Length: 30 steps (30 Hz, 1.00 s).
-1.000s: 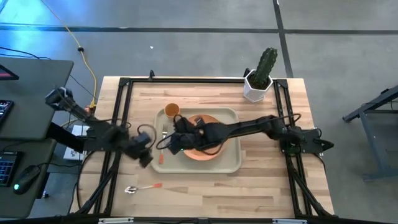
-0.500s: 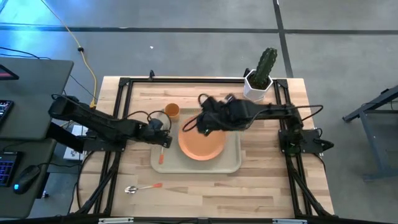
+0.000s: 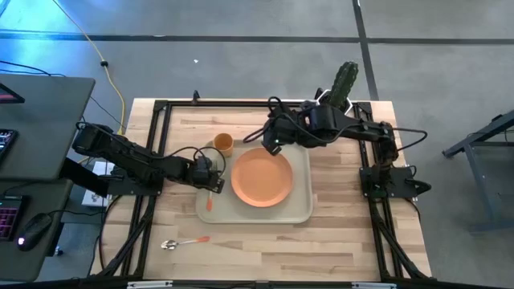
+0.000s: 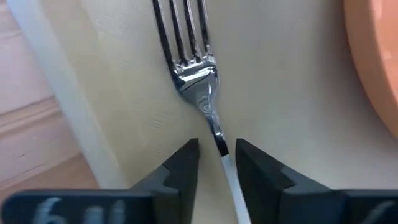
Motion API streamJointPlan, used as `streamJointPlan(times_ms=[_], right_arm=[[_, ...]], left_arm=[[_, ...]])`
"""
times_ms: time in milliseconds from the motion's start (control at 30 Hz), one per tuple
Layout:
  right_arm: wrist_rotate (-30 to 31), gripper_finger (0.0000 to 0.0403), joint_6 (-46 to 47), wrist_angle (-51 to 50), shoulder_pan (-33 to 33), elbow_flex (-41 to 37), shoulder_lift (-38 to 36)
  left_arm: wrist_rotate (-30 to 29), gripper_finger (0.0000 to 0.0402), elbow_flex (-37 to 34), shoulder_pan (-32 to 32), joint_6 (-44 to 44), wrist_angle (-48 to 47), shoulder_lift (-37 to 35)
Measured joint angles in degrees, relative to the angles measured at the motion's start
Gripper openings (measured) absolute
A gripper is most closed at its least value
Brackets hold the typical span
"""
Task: Pick and place plate/cup/fork/spoon on tray
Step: Move the orange fork on the white serving tray to the right of the orange plate
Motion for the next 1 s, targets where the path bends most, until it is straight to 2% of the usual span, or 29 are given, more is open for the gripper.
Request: streamJointPlan(times_ms=[200, 333, 467, 567, 800, 900, 1000], right_arm=[[-7.18, 0.0123, -4.26, 9.68, -0.76, 0.00, -0.02], [-13.31, 0.0123, -6.42, 16.64, -0.60, 0.00, -0.09], [-15.75, 0.0123, -6.39, 18.48, -0.67, 0.00, -0.54], [-15.78, 0.0123, -5.11, 17.61, -0.73, 0.00, -1.86], [-15.16, 0.0123, -0.30, 14.20, -3.42, 0.09, -8.20], [-13.80, 0.0123, 4.29, 9.60, -3.67, 0.08, -8.36], [-12.87, 0.0123, 9.42, 10.51, -2.28, -4.85, -8.01]], left_arm=[[0.00, 0.0012, -0.13, 0.04, -0.96, 0.62, 0.02], [0.21, 0.0014, -0.15, 0.07, -0.78, 0.62, 0.07], [0.39, 0.0005, -0.31, 0.07, -0.79, 0.34, -1.67], [0.21, 0.0005, -0.53, -0.02, 0.06, -1.58, -5.17], [-4.95, 0.0002, -0.46, -0.26, 4.07, -3.76, -16.74], [-6.33, 0.0002, -0.44, -0.59, 6.30, -2.47, -22.00], [-9.66, 0.0001, -0.44, -2.37, 13.71, 2.37, -26.68]])
